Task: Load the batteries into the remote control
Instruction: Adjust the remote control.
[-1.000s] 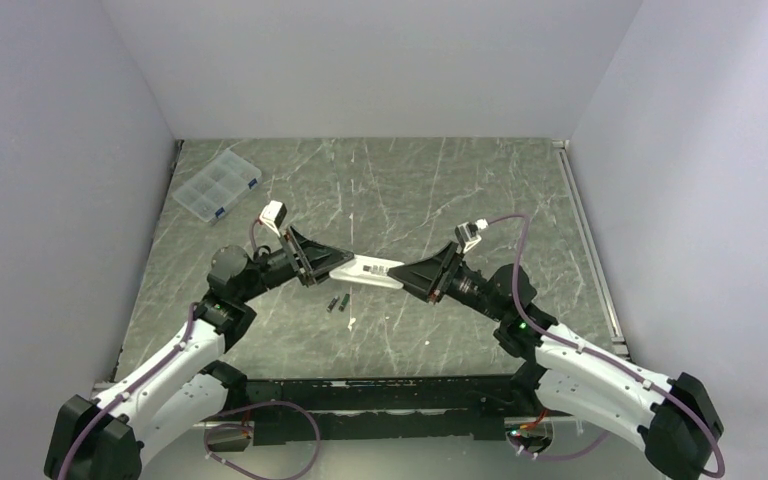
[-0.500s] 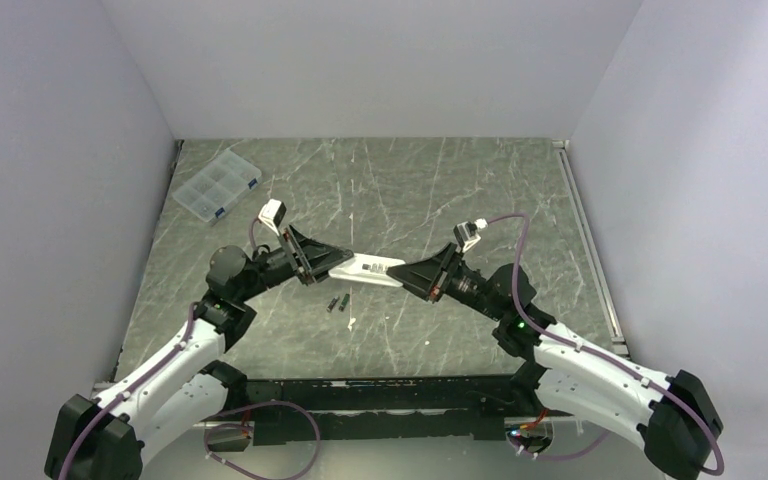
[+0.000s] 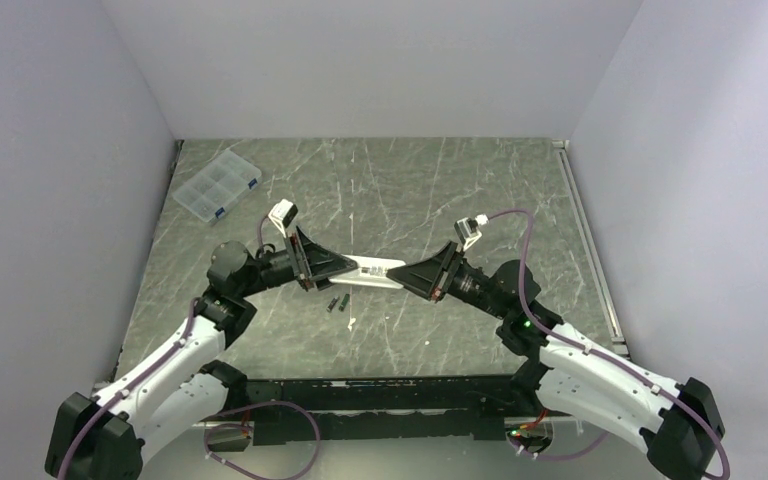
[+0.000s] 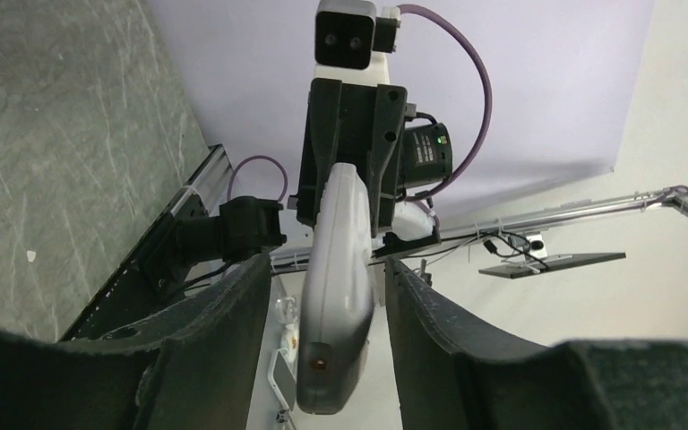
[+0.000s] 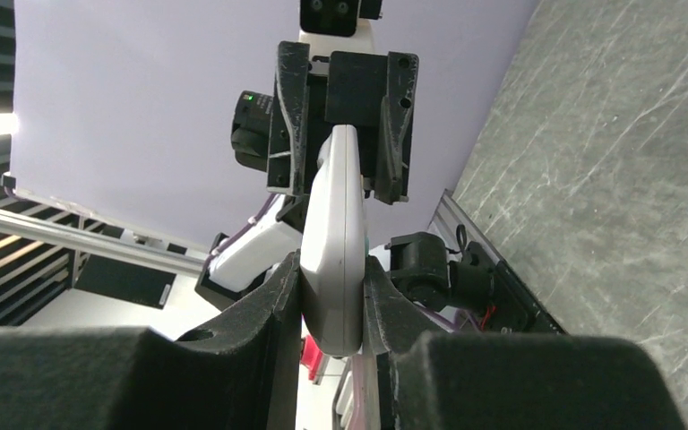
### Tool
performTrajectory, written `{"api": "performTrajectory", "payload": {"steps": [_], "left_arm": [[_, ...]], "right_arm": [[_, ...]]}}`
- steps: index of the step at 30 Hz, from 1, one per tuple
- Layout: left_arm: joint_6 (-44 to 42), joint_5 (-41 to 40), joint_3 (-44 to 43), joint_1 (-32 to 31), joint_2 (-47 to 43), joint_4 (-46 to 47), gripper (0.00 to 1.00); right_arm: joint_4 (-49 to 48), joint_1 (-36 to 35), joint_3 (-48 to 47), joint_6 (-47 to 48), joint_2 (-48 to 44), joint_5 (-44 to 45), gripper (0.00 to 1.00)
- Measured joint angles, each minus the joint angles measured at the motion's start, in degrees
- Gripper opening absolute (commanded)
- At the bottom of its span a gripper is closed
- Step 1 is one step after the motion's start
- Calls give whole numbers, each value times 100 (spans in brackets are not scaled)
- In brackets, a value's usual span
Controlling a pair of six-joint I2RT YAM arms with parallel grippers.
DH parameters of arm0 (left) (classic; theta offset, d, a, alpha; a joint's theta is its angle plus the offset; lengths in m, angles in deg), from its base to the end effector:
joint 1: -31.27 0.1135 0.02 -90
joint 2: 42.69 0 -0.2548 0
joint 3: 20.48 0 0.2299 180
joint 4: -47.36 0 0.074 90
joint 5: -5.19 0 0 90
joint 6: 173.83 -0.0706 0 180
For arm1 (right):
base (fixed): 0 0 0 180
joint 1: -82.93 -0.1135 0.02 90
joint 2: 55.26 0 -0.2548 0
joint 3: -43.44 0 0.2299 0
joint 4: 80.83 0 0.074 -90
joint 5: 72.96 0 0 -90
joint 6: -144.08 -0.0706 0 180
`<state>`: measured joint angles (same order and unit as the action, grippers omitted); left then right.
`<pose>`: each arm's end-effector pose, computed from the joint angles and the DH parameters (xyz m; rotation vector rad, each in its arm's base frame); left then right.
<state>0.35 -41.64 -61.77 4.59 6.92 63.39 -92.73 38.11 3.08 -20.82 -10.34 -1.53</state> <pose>0.1630 -0.1360 0.2911 -0.1438 1.8739 -1.9979 0.1321 0.1629 0.2931 0.1397 1.7720 1.8619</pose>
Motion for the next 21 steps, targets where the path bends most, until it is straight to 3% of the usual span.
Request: {"api": "performTrajectory", "payload": {"steps": [16, 18, 20, 21], "left_arm": [[-90, 627, -149, 2, 131, 229, 33], [-81, 669, -149, 2, 177, 286, 25], [-81, 699, -149, 11, 195, 328, 3], [-68, 710, -149, 28, 199, 409, 0]], "right_arm": [[-26, 0, -7, 7, 11, -173, 0], [-92, 0, -28, 4, 92, -216, 0], [-144, 7, -46, -17, 170, -256, 0], [-177, 17, -48, -31, 201, -267, 0]]}}
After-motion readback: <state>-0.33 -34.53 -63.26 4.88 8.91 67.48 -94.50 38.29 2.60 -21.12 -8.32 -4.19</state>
